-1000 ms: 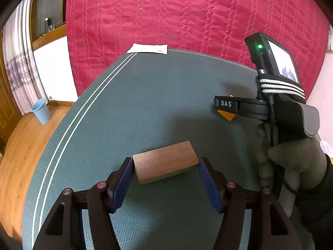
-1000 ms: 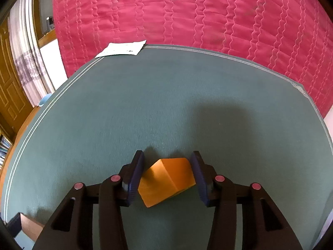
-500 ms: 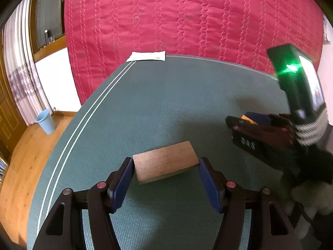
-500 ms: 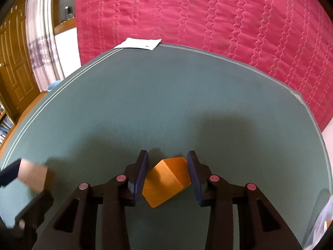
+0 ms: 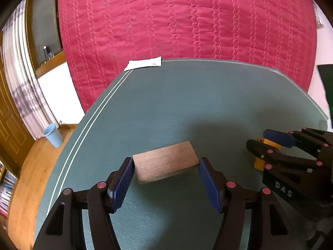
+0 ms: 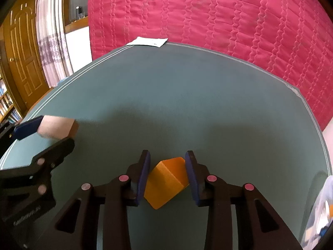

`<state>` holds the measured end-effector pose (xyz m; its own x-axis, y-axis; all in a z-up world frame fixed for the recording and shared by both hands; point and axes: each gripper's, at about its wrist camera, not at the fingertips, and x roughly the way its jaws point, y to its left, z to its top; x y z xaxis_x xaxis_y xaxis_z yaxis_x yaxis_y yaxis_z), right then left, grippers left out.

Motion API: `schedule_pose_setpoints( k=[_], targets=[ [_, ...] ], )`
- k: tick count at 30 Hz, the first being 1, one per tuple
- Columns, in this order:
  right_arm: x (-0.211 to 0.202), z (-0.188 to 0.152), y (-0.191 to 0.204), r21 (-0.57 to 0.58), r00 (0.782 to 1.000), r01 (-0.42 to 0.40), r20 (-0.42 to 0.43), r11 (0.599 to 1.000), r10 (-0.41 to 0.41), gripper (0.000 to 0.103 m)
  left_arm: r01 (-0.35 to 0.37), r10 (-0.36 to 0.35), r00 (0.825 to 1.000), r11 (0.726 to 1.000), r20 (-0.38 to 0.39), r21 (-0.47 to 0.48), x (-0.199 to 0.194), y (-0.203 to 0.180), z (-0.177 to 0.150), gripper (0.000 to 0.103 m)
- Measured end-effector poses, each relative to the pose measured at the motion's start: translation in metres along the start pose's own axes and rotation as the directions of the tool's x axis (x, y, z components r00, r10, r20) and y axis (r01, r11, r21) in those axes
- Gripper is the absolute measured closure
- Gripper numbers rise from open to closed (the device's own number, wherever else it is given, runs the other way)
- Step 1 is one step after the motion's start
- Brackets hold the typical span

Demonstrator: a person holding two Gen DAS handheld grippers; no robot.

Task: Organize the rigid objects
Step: 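Carry the orange prism over the clear bowl with the right gripper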

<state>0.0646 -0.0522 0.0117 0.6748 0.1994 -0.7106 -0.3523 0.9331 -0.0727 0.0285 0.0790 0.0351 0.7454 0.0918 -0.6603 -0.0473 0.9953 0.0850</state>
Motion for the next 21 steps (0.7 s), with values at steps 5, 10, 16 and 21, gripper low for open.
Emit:
schedule_pose_setpoints(
  k=[5,10,16,21],
  targets=[
    [-0.013,-0.015,-0.007,0.009,1.000,-0.009,0.001,1.000,0.009,0.068,-0.017,0.016,1.000,0.999,0.015,0.031,-0.004,-0.008,-0.003,0.036],
    [-0.026,-0.030,-0.016,0.023,1.000,-0.019,0.003,1.000,0.019,0.069,-0.021,0.020,0.999,0.998,0.029,0.056,-0.008,-0.016,-0.004,0.036],
    [-0.040,-0.043,-0.026,0.035,1.000,-0.025,0.009,0.999,0.025,0.072,-0.013,0.010,1.000,0.995,0.025,0.101,-0.011,-0.033,-0.008,0.036],
    [-0.050,-0.053,-0.036,0.048,0.999,-0.032,0.014,0.998,0.031,0.073,-0.011,0.008,1.000,0.991,0.024,0.131,-0.014,-0.047,-0.010,0.036]
  ],
)
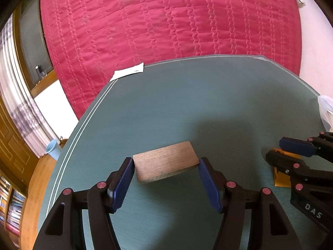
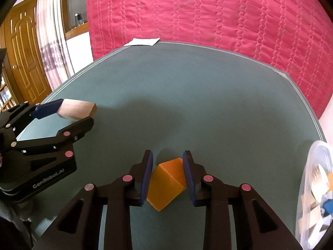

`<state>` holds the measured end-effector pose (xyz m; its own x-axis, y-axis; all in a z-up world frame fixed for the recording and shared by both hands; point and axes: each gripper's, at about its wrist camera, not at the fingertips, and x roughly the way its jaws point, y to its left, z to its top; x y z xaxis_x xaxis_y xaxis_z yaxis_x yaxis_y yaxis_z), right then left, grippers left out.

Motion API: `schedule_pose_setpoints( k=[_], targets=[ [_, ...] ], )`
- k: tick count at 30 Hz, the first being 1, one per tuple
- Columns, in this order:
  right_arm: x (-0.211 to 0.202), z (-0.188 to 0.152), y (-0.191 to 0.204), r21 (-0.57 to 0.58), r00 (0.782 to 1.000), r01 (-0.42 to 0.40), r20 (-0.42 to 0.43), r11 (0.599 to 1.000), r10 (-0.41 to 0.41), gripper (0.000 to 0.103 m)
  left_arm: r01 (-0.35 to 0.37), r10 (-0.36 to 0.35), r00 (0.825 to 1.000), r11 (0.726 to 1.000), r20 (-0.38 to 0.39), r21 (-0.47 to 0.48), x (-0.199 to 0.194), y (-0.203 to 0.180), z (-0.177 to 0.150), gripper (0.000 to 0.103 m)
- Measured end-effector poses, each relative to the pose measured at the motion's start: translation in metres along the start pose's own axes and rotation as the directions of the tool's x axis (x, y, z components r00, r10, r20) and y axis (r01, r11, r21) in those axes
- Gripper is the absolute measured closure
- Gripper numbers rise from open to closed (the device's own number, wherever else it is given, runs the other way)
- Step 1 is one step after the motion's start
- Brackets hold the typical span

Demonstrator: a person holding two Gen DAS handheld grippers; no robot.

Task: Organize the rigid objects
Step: 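Carry the orange prism over the clear bowl with the right gripper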

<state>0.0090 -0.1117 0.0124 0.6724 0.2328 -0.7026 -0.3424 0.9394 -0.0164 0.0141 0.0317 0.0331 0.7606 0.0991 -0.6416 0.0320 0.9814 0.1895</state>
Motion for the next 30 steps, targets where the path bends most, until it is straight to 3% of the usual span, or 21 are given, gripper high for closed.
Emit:
schedule_pose_setpoints(
  k=[12,15,19,24,30],
  targets=[
    [-0.018,-0.017,-0.025,0.045,0.999,-0.045,0.009,0.998,0.045,0.074,0.029,-0.028,0.999,0.999,-0.021,0.035,-0.003,-0.026,0.001,0.036],
    [-0.018,-0.020,-0.030,0.063,0.998,-0.061,0.001,0.996,0.061,0.069,0.041,-0.040,0.999,0.999,-0.035,0.024,-0.002,-0.028,0.001,0.036],
    [-0.021,-0.025,-0.029,0.058,0.997,-0.075,-0.009,0.995,0.076,0.047,0.049,-0.049,0.998,0.999,-0.050,0.012,0.000,-0.027,0.000,0.036],
    [-0.030,-0.035,-0.031,0.031,0.996,-0.085,-0.013,0.996,0.085,0.046,0.053,-0.053,0.997,0.999,-0.057,0.004,0.000,-0.027,0.000,0.036],
    [-0.032,-0.040,-0.039,0.078,0.997,-0.063,-0.032,0.995,0.066,0.046,0.058,-0.057,0.996,0.998,-0.066,0.005,0.000,-0.029,-0.002,0.036]
  ],
)
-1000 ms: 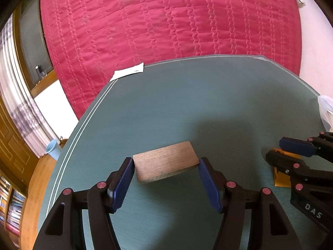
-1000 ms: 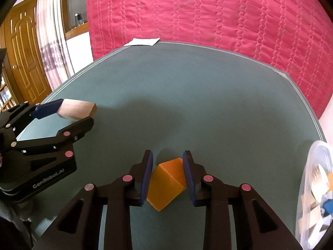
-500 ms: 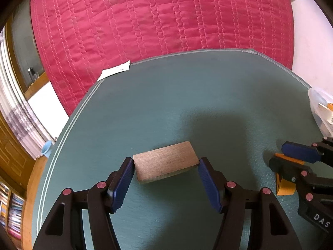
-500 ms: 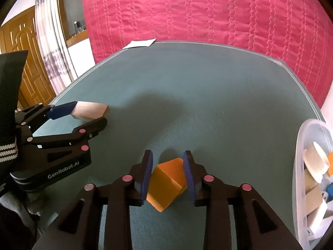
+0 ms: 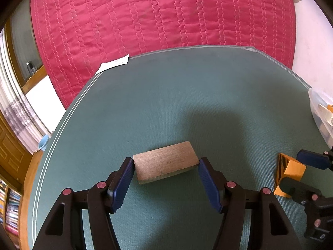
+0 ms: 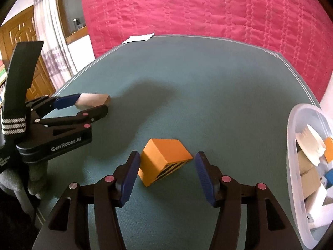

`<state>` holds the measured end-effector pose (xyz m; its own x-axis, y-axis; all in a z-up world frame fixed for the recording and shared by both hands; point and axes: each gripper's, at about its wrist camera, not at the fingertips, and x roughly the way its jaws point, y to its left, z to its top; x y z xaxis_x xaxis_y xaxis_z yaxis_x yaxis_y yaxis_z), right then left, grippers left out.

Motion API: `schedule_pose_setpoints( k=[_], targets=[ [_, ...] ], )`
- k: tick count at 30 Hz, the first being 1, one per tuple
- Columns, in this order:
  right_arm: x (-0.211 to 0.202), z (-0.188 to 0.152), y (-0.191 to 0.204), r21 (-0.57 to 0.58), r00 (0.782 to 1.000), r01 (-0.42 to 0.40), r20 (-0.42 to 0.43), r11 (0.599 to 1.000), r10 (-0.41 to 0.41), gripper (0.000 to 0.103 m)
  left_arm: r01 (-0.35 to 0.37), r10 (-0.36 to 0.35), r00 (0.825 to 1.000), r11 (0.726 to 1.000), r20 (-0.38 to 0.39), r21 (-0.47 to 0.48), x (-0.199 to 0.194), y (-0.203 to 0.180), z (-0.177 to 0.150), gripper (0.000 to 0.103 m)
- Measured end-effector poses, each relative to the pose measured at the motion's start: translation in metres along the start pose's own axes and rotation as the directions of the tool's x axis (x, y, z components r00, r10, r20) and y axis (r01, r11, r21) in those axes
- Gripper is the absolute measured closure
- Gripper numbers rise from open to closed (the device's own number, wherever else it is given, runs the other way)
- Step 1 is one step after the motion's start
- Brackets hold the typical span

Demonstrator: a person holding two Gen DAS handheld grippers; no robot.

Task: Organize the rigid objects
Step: 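Carry the orange prism over the clear bowl with the right gripper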

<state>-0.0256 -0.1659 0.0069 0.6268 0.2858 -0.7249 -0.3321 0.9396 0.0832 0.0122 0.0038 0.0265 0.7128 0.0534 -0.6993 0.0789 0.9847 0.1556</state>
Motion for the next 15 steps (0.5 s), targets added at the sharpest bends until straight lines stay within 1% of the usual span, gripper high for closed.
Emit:
schedule_pose_setpoints(
  k=[5,9,13,15],
  targets=[
    [-0.007,-0.009,-0.002,0.035,0.999,-0.026,-0.021,0.999,0.027,0.046,0.005,-0.005,1.000,1.000,-0.005,-0.006,0.001,0.002,0.001,0.036],
    [-0.005,-0.007,0.006,0.017,0.999,-0.032,-0.023,0.999,0.032,0.046,0.011,-0.011,1.000,1.000,-0.009,-0.008,0.002,0.002,0.001,0.036],
    [0.007,0.004,0.014,0.001,1.000,-0.015,-0.017,1.000,0.015,0.046,0.011,-0.011,1.000,1.000,-0.006,-0.011,0.002,0.002,0.000,0.036],
    [0.015,0.010,0.020,-0.022,1.000,0.017,-0.015,1.000,-0.017,0.046,0.011,-0.012,1.000,1.000,-0.008,-0.013,0.002,0.002,0.000,0.036]
  ],
)
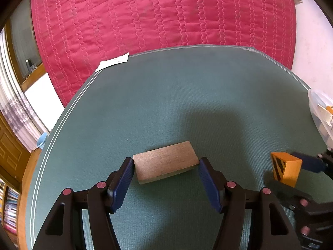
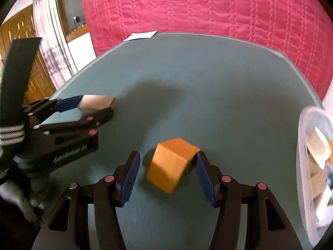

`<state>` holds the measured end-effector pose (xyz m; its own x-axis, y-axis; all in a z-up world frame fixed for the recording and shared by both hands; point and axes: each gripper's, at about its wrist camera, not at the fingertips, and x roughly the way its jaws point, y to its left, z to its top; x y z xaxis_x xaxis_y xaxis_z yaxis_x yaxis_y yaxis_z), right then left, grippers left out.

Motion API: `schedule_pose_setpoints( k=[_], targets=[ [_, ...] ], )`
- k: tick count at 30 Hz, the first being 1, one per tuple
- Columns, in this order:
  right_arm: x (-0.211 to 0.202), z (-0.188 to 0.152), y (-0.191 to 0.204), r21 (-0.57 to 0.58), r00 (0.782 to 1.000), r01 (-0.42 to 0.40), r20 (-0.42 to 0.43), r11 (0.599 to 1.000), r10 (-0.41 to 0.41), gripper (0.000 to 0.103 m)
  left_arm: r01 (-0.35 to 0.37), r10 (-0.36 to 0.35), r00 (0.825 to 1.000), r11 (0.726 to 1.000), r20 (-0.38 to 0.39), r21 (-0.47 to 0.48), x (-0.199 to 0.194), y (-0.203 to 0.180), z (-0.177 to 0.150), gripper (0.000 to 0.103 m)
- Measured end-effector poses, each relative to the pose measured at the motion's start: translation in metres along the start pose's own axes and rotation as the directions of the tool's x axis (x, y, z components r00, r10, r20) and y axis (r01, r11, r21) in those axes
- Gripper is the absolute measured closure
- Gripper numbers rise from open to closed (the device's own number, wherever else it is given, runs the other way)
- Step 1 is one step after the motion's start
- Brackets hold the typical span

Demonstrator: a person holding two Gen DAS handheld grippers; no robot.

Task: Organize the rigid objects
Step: 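Carry the orange prism over the clear bowl with the right gripper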

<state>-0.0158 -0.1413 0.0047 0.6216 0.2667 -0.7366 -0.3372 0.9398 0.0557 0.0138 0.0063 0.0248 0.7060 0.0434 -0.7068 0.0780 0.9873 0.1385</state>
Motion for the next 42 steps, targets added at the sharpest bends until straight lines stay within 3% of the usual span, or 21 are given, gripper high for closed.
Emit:
schedule_pose_setpoints(
  k=[3,5,8,17,25,42],
  targets=[
    [0.005,0.004,0.008,-0.034,0.999,0.039,-0.002,0.999,-0.040,0.048,0.003,-0.003,1.000,1.000,-0.004,-0.002,0.001,0.001,0.000,0.036],
    [0.004,0.003,0.009,-0.043,0.998,0.060,0.001,0.997,-0.060,0.061,0.006,-0.006,1.000,1.000,-0.005,-0.002,0.001,0.000,0.000,0.036],
    [0.000,0.000,0.003,-0.032,0.998,0.064,0.004,0.997,-0.064,0.072,0.004,-0.004,1.000,1.000,-0.002,0.002,-0.001,0.000,0.000,0.036],
    [-0.021,-0.013,-0.021,0.035,0.997,0.066,0.023,0.997,-0.067,0.072,0.007,-0.007,1.000,0.999,0.001,0.035,-0.004,-0.014,-0.002,0.036],
    [-0.054,-0.010,-0.042,0.085,0.992,0.072,0.100,0.994,-0.081,0.072,0.029,-0.029,1.000,0.996,0.002,0.088,-0.009,-0.039,0.000,0.036],
    [-0.106,-0.021,-0.110,0.241,0.956,0.179,0.185,0.954,-0.227,0.072,0.086,-0.097,0.994,0.977,0.046,0.195,-0.025,-0.100,0.018,0.036]
  ],
)
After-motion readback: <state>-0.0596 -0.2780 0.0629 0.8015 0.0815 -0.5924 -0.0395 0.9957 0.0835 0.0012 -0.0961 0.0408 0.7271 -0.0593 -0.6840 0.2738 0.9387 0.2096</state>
